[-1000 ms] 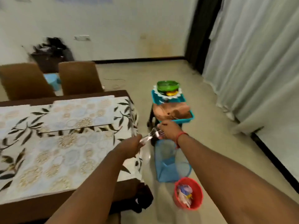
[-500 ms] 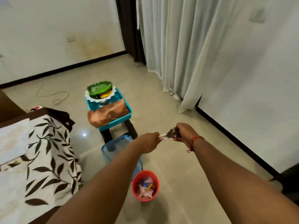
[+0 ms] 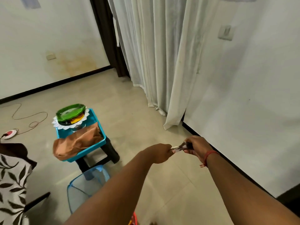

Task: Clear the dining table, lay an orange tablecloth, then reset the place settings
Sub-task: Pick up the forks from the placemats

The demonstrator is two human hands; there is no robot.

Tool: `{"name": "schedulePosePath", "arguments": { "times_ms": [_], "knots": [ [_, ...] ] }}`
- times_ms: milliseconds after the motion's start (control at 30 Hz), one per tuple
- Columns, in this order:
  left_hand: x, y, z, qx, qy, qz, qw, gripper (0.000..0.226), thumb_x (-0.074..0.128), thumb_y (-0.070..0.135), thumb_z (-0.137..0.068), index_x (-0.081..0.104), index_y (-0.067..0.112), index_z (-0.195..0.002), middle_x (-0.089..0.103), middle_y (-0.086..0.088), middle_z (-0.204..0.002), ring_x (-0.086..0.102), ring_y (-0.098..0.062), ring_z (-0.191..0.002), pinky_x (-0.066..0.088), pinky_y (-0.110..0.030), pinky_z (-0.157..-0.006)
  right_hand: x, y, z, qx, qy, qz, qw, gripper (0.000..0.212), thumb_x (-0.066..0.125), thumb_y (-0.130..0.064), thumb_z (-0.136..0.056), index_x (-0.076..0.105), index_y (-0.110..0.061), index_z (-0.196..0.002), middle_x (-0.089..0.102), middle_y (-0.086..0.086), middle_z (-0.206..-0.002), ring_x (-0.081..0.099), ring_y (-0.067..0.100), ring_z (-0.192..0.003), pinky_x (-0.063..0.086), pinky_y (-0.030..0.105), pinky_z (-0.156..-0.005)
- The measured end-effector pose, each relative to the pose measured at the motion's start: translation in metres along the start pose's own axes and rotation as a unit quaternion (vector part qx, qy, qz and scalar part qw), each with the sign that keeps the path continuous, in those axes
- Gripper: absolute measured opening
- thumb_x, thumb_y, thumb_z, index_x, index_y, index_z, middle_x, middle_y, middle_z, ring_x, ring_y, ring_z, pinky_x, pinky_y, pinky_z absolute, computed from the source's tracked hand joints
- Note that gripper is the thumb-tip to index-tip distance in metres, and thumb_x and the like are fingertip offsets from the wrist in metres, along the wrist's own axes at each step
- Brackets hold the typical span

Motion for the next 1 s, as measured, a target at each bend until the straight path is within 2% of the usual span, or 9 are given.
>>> {"name": "schedulePosePath", "arguments": {
  "times_ms": [167, 300, 400, 467, 567, 700, 800, 867, 1000],
  "knots": [
    [-0.032, -0.011, -0.085, 0.011, -0.005, 0.017, 1.000, 0.046, 0.046, 0.055, -0.100, 0.057, 0.010, -0.103, 0.065, -0.016, -0.109, 0.060, -0.033, -0.097, 0.039, -0.034, -0.075, -0.011, -0.028, -0.092, -0.017, 0.003, 0.034, 0.999, 0.010, 0.056, 0.008, -0.087, 0.065, 0.013, -0.089, 0.063, 0.029, -0.096, 0.066, 0.032, -0.083, 0.061, 0.037, -0.073],
    [-0.082, -0.048, -0.157, 0.021, -0.013, 0.016, 1.000, 0.041, 0.046, 0.043, -0.104, 0.060, 0.005, -0.110, 0.066, -0.019, -0.108, 0.061, -0.036, -0.098, 0.041, -0.034, -0.075, 0.014, -0.067, -0.179, 0.005, -0.020, 0.029, 0.999, 0.016, 0.050, 0.001, -0.097, 0.058, 0.004, -0.111, 0.059, 0.026, -0.112, 0.063, 0.035, -0.092, 0.056, 0.046, -0.088],
    [-0.135, -0.077, -0.197, 0.021, -0.015, 0.032, 0.999, 0.038, 0.047, 0.039, -0.105, 0.060, 0.005, -0.117, 0.066, -0.018, -0.108, 0.062, -0.032, -0.095, 0.040, -0.032, -0.075, 0.040, -0.111, -0.235, -0.003, -0.043, 0.031, 0.999, 0.018, 0.048, 0.000, -0.099, 0.056, 0.003, -0.115, 0.059, 0.024, -0.111, 0.063, 0.032, -0.090, 0.061, 0.037, -0.074],
    [-0.176, -0.099, -0.225, 0.017, -0.005, 0.051, 0.999, 0.036, 0.048, 0.036, -0.105, 0.060, 0.007, -0.121, 0.066, -0.017, -0.111, 0.060, -0.031, -0.098, 0.037, -0.030, -0.077, 0.062, -0.144, -0.275, -0.018, -0.055, 0.037, 0.998, 0.014, 0.050, 0.000, -0.098, 0.059, 0.007, -0.106, 0.061, 0.023, -0.104, 0.065, 0.029, -0.088, 0.062, 0.031, -0.066],
    [-0.214, -0.146, -0.258, -0.030, -0.031, 0.076, 0.996, 0.032, 0.046, 0.039, -0.105, 0.059, 0.010, -0.103, 0.063, -0.011, -0.094, 0.057, -0.025, -0.086, 0.038, -0.034, -0.070, 0.102, -0.175, -0.329, -0.019, -0.071, 0.056, 0.996, 0.016, 0.052, 0.000, -0.096, 0.062, 0.013, -0.096, 0.064, 0.028, -0.099, 0.066, 0.032, -0.090, 0.062, 0.030, -0.065],
    [-0.266, -0.231, -0.304, -0.104, -0.034, 0.143, 0.984, 0.036, 0.046, 0.035, -0.105, 0.063, 0.003, -0.105, 0.067, -0.017, -0.106, 0.056, -0.025, -0.086, 0.041, -0.033, -0.067, 0.186, -0.214, -0.420, -0.001, -0.137, 0.086, 0.987, 0.014, 0.052, 0.000, -0.097, 0.060, 0.012, -0.098, 0.064, 0.030, -0.102, 0.068, 0.036, -0.090, 0.063, 0.036, -0.069],
    [-0.298, -0.293, -0.322, -0.150, -0.010, 0.152, 0.977, 0.042, 0.043, 0.036, -0.106, 0.066, 0.002, -0.114, 0.066, -0.016, -0.119, 0.058, -0.029, -0.101, 0.043, -0.036, -0.083, 0.256, -0.239, -0.471, -0.001, -0.191, 0.121, 0.974, 0.016, 0.052, 0.000, -0.097, 0.060, 0.012, -0.103, 0.063, 0.030, -0.105, 0.067, 0.039, -0.096, 0.062, 0.040, -0.077],
    [-0.318, -0.343, -0.325, -0.195, 0.000, 0.177, 0.965, 0.046, 0.040, 0.042, -0.106, 0.068, 0.005, -0.113, 0.065, -0.015, -0.118, 0.057, -0.029, -0.103, 0.042, -0.038, -0.088, 0.314, -0.253, -0.502, 0.010, -0.243, 0.154, 0.958, 0.017, 0.053, -0.001, -0.098, 0.060, 0.013, -0.104, 0.063, 0.029, -0.105, 0.066, 0.038, -0.096, 0.062, 0.039, -0.077],
    [-0.353, -0.432, -0.321, -0.275, 0.041, 0.219, 0.935, 0.045, 0.038, 0.043, -0.106, 0.068, 0.009, -0.109, 0.064, -0.012, -0.112, 0.053, -0.024, -0.094, 0.041, -0.037, -0.084, 0.427, -0.284, -0.543, 0.015, -0.345, 0.218, 0.913, 0.019, 0.054, -0.001, -0.098, 0.059, 0.016, -0.104, 0.061, 0.027, -0.099, 0.064, 0.034, -0.089, 0.062, 0.033, -0.071]
  ]
}}
Point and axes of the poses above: each hand's wrist, its own z-axis away from the middle knuckle, its own x-axis out of the palm, y = z × x, the point moved 9 cm from there along -z, towards the middle knuckle
